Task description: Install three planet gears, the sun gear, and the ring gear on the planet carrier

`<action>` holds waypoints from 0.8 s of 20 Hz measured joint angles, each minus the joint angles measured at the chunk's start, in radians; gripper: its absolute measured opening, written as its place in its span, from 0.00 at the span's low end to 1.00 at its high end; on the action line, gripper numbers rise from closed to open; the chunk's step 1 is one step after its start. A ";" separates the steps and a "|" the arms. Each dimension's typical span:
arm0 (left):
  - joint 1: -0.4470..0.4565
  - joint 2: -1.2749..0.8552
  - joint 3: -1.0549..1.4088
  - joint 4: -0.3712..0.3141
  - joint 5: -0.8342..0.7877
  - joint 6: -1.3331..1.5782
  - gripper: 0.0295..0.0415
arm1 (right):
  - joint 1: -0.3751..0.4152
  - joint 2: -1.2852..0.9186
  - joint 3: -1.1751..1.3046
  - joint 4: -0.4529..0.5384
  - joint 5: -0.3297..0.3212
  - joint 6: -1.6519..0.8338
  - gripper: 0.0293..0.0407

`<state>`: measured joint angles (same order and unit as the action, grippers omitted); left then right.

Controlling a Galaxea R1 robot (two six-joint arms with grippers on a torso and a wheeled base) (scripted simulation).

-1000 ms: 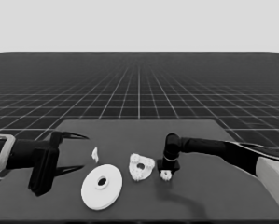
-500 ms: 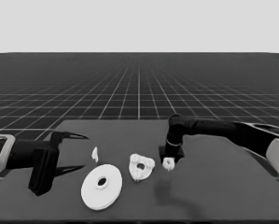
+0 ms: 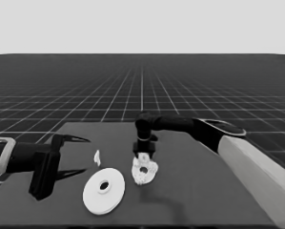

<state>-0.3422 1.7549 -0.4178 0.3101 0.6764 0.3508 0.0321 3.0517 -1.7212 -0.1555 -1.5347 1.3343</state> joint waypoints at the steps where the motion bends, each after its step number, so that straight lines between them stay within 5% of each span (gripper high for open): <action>1: 0.000 0.000 0.000 0.000 0.000 0.000 0.75 | -0.046 0.007 -0.024 -0.048 0.014 -0.015 0.15; 5: 0.000 0.000 0.000 0.000 0.000 0.000 0.75 | -0.113 0.020 -0.069 -0.106 0.038 -0.041 0.15; 16: 0.000 0.000 0.000 0.000 0.000 0.000 0.75 | -0.129 0.021 -0.076 -0.113 0.041 0.004 0.14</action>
<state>-0.3422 1.7549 -0.4178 0.3101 0.6764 0.3508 -0.0970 3.0729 -1.7975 -0.2683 -1.4936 1.3379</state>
